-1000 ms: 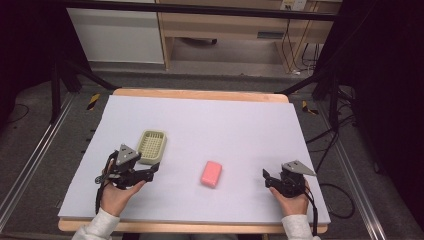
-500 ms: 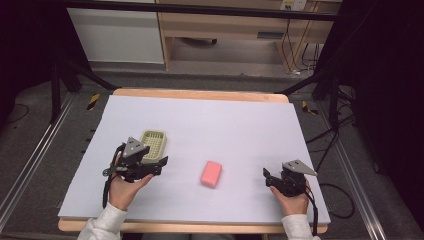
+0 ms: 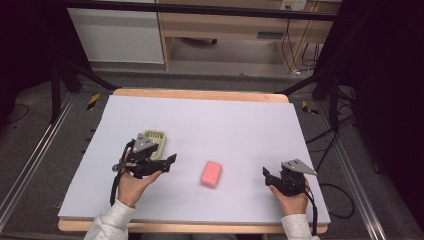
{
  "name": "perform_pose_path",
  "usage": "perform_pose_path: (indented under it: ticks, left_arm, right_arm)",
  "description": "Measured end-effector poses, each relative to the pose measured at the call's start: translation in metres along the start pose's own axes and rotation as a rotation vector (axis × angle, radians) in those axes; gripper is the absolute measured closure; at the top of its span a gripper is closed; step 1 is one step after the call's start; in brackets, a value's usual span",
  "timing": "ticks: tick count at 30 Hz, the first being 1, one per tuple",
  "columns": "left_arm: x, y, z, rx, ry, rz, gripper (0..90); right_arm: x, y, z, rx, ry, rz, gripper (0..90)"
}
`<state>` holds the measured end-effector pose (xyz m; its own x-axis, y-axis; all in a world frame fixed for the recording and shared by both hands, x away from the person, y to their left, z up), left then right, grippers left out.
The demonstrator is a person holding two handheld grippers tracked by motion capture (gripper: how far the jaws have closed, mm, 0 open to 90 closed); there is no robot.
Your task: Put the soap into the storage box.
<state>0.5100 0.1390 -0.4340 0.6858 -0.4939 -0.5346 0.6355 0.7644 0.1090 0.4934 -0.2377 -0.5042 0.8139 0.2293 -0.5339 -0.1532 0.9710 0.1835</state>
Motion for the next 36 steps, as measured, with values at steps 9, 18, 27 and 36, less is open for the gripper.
perform_pose_path:
  ticks: [9,18,27,36]
  left_arm:
    - [0.009,-0.01,0.005,0.02,0.006,-0.02,24.8]
    - [0.023,-0.026,0.007,0.047,0.034,-0.045,24.8]
    - [0.033,-0.039,0.011,0.059,0.054,-0.069,24.7]
    - [0.041,-0.052,0.015,0.072,0.056,-0.088,24.6]
  right_arm:
    - [0.0,0.001,0.0,0.006,0.004,0.0,28.4]
    - [-0.001,0.001,0.0,0.006,0.006,0.002,29.3]
    - [-0.001,0.001,0.0,0.009,0.01,0.006,29.8]
    - [0.0,0.001,0.0,0.004,0.008,0.007,29.8]
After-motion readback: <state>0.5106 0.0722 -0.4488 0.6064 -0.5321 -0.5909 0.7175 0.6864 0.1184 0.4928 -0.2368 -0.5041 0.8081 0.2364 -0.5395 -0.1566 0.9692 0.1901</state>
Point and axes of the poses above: each handheld gripper's, and its own axes: x roughly forward along the jaws, z roughly out of its top, y roughly to its left, the point moved 7 cm from there along x, roughly forward along the jaws, and after that the axes turned 12 degrees about x, right-handed, at the moved point
